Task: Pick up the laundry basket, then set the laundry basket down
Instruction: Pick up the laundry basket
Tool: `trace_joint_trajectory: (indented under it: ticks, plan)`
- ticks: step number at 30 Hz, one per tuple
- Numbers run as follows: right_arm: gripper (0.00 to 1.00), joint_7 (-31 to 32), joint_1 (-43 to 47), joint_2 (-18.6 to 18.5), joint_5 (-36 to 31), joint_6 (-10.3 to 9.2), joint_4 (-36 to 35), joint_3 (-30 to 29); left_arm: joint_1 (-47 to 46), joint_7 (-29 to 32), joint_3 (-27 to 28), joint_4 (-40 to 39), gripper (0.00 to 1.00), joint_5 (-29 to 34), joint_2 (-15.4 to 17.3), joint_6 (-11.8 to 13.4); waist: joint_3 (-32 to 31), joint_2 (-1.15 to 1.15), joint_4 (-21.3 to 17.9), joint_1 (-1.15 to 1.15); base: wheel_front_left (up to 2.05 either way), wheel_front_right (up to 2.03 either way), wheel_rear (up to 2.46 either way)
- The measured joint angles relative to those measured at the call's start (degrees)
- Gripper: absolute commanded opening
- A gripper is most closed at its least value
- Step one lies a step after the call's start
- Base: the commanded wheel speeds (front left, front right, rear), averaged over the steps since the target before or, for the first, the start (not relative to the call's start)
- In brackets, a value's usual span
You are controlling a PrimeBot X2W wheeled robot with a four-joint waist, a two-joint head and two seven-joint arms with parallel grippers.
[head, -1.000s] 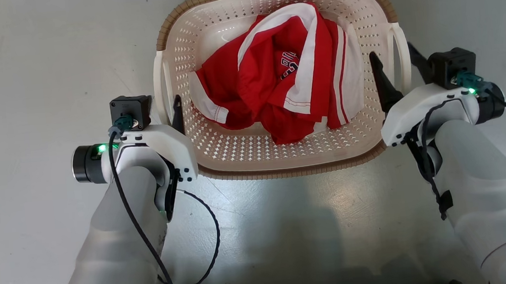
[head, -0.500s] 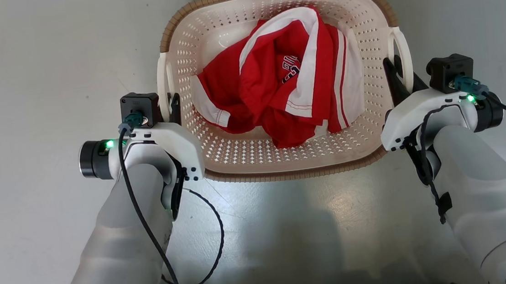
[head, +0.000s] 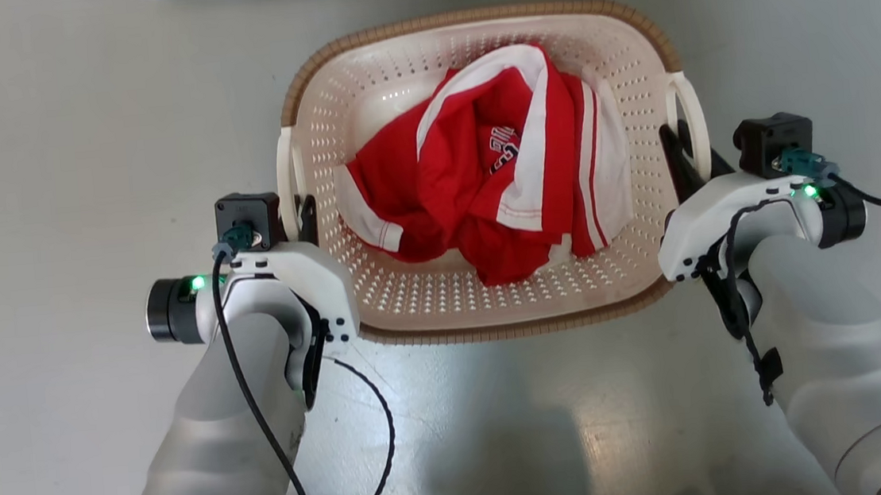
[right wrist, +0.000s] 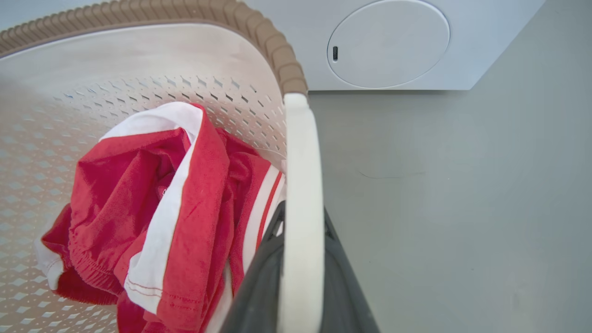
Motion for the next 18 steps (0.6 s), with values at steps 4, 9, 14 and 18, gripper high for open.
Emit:
trace_joint_trajectory:
  ticks: [4,9,14,18]
  plan:
    - [0.00,0.0,0.8,0.1,1.2,0.00,1.2,1.2,1.0,0.0,-0.7,0.6,0.00,-0.5,0.0,0.0,-2.6,0.00,-0.2,0.00,0.00,0.00,0.00]
    - [0.00,0.0,3.4,0.3,3.4,0.00,3.3,3.4,3.9,0.0,-2.1,2.1,0.00,-1.6,-0.2,0.0,-6.5,0.00,-0.5,0.00,0.00,0.00,0.00]
    - [0.00,0.0,6.7,0.6,6.7,0.00,5.7,6.8,7.6,0.0,-3.9,4.2,0.00,-3.7,-0.5,-0.3,-11.3,0.00,-0.8,0.00,0.00,0.00,0.00]
    - [0.00,0.2,9.8,0.9,9.5,0.01,7.2,9.6,10.7,0.0,-5.4,5.8,0.00,-5.2,-0.6,-0.8,-15.5,0.00,-1.0,0.00,0.00,0.00,0.00]
